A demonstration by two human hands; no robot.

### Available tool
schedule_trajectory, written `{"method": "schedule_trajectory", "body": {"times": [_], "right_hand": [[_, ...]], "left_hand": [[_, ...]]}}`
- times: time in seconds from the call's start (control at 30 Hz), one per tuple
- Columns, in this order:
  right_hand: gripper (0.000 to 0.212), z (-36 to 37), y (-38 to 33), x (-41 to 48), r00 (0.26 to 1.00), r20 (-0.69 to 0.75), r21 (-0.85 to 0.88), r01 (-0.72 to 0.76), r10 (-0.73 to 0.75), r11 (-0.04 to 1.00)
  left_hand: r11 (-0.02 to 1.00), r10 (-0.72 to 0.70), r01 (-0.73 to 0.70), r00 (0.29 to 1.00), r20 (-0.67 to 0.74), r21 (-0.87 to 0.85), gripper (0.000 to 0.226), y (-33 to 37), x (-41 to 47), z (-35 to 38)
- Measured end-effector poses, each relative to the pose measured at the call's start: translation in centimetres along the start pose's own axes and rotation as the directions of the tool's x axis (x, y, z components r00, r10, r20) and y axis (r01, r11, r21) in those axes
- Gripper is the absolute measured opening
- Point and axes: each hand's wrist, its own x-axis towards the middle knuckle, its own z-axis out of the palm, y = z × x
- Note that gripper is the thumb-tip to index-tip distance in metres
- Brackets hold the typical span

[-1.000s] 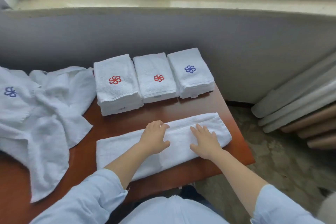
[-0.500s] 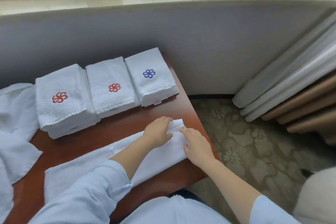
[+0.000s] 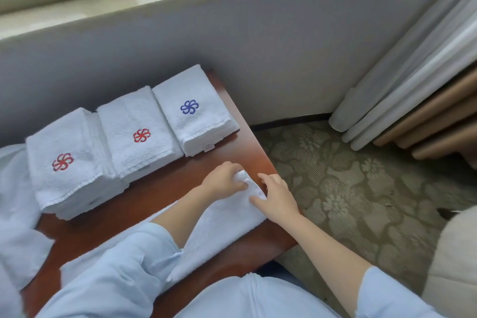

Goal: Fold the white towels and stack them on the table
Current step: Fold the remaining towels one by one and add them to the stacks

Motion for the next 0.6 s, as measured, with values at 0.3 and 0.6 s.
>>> {"method": "schedule_trajectory", "body": {"times": [0.3, 0.6], "right_hand": [[0.025, 0.7, -2.2, -2.1, 0.994, -0.039, 0.298, -0.083, 0.099, 0.951], [0.020, 6.3, -10.5, -9.8, 0.829, -0.511, 0.649, 0.199, 0.227, 0.734]], "left_hand": [[0.986, 0.152, -0.157, 0.985, -0.087, -0.060, 0.014, -1.7, -3.1, -2.8], [0.903, 0.408, -0.430, 0.858, -0.311, 0.000, 0.022, -7.6, -10.7, -5.8]]}}
